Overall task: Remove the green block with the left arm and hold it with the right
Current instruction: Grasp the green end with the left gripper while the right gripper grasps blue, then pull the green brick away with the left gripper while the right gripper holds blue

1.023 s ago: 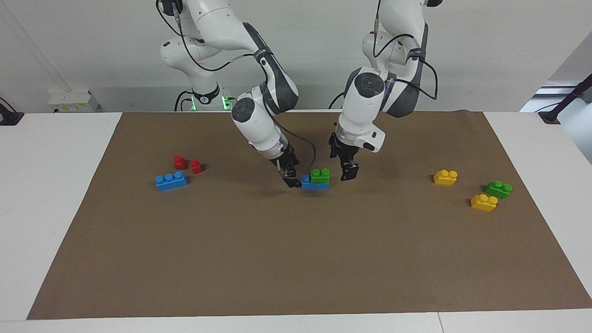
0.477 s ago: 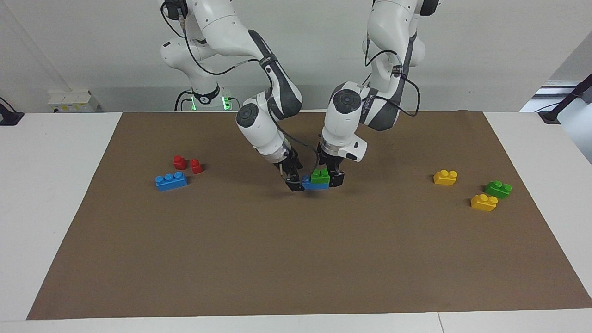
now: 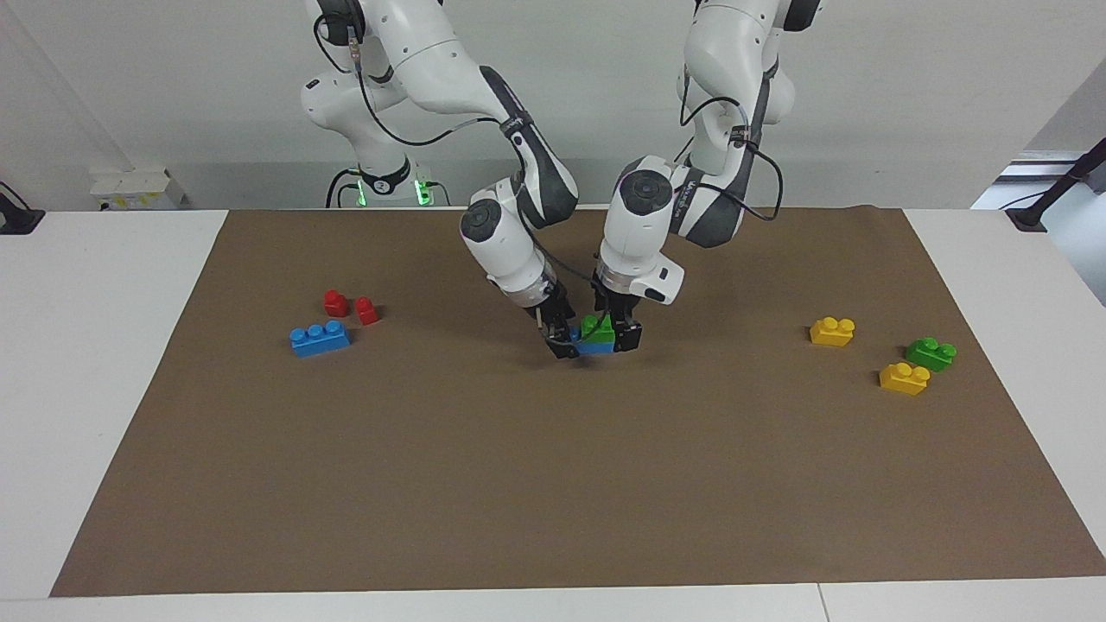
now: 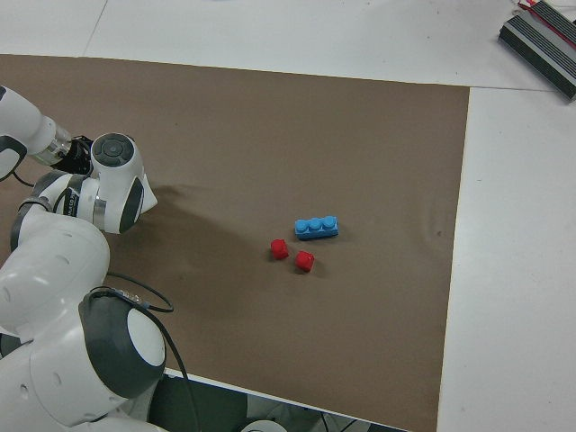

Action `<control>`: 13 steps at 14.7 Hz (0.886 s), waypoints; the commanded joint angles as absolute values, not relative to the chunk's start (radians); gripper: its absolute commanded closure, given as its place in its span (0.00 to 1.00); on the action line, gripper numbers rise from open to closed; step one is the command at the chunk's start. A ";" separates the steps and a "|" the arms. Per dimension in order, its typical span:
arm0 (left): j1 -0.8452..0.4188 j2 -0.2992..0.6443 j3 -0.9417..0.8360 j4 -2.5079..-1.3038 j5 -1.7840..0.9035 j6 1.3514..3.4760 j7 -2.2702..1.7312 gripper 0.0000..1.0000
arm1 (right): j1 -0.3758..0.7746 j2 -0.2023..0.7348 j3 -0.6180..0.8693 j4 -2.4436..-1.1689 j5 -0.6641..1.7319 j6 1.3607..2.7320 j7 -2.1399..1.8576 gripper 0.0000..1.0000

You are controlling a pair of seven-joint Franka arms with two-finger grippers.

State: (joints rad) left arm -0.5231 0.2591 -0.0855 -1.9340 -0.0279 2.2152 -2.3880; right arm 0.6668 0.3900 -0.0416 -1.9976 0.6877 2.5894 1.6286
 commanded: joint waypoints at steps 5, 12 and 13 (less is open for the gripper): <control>-0.540 0.253 -0.072 -1.959 -0.009 2.240 -2.411 0.00 | 0.663 0.388 -0.043 -2.023 0.747 2.621 1.582 0.42; -0.548 0.253 -0.072 -1.962 -0.009 2.246 -2.411 0.00 | 0.658 0.387 -0.043 -2.028 0.807 2.623 1.529 1.00; -0.549 0.253 -0.072 -1.962 -0.008 2.246 -2.407 0.05 | 0.658 0.387 -0.043 -2.031 0.807 2.625 1.528 1.00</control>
State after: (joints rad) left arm -0.5296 0.2599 -0.0860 -1.9424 -0.0259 2.2221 -2.3885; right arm 0.6632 0.3909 -0.0471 -2.0110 0.7738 2.6042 1.5778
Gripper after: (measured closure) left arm 0.000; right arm 0.656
